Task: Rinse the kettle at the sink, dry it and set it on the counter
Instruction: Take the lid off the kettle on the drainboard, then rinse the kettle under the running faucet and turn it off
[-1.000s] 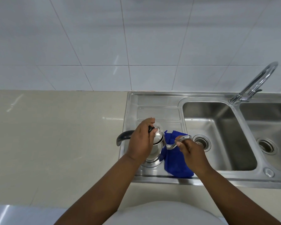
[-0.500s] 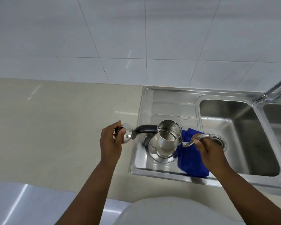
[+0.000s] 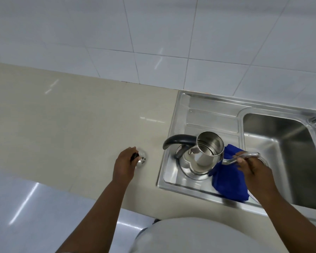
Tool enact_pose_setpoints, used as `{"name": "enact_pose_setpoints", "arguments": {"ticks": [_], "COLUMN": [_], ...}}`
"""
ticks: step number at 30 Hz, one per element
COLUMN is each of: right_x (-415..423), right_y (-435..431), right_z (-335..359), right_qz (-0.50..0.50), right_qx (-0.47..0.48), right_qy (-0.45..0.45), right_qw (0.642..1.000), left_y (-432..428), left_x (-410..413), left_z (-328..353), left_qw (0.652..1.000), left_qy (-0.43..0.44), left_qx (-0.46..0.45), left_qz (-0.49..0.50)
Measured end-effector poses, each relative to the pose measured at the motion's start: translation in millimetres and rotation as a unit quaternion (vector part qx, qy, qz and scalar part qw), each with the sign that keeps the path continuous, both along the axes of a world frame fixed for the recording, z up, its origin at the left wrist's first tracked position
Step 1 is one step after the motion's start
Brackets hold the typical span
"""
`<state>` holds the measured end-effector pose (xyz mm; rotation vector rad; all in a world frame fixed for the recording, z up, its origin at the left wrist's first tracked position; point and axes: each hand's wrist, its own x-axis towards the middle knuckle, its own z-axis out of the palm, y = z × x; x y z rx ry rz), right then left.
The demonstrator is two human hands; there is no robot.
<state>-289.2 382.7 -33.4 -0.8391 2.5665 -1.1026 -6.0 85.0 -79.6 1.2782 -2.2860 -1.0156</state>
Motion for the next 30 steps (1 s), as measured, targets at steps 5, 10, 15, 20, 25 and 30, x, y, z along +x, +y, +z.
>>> {"name": "enact_pose_setpoints", "arguments": {"ticks": [5, 10, 15, 20, 25, 30], "right_x": [1.8, 6.4, 7.6, 12.0, 19.3, 13.2], "right_y": [0.0, -2.9, -3.6, -5.3, -8.5, -7.8], "right_z": [0.5, 7.8, 8.9, 10.9, 15.5, 9.3], "right_qz": [0.0, -0.003, -0.003, -0.017, -0.044, -0.051], "right_qx": [0.007, 0.004, 0.007, 0.0, 0.01, -0.02], "right_qy": [0.003, -0.001, -0.012, -0.032, -0.034, -0.073], "right_qw": [1.0, 1.0, 1.0, 0.999, 0.998, 0.996], "left_y": [-6.5, -8.0, 1.2, 15.1, 18.8, 20.7], "left_x": [0.8, -2.8, -31.3, -79.6, -105.1, -107.6], "left_z": [-8.3, -2.2, 21.9, 45.6, 56.8, 69.3], "left_qw": [0.999, 0.999, 0.999, 0.983, 0.972, 0.975], "left_qy": [-0.037, -0.036, 0.04, 0.058, 0.019, -0.002], "left_qx": [-0.021, -0.013, -0.009, 0.048, 0.082, 0.067], "left_qz": [-0.018, -0.003, -0.035, -0.169, -0.222, -0.214]}}
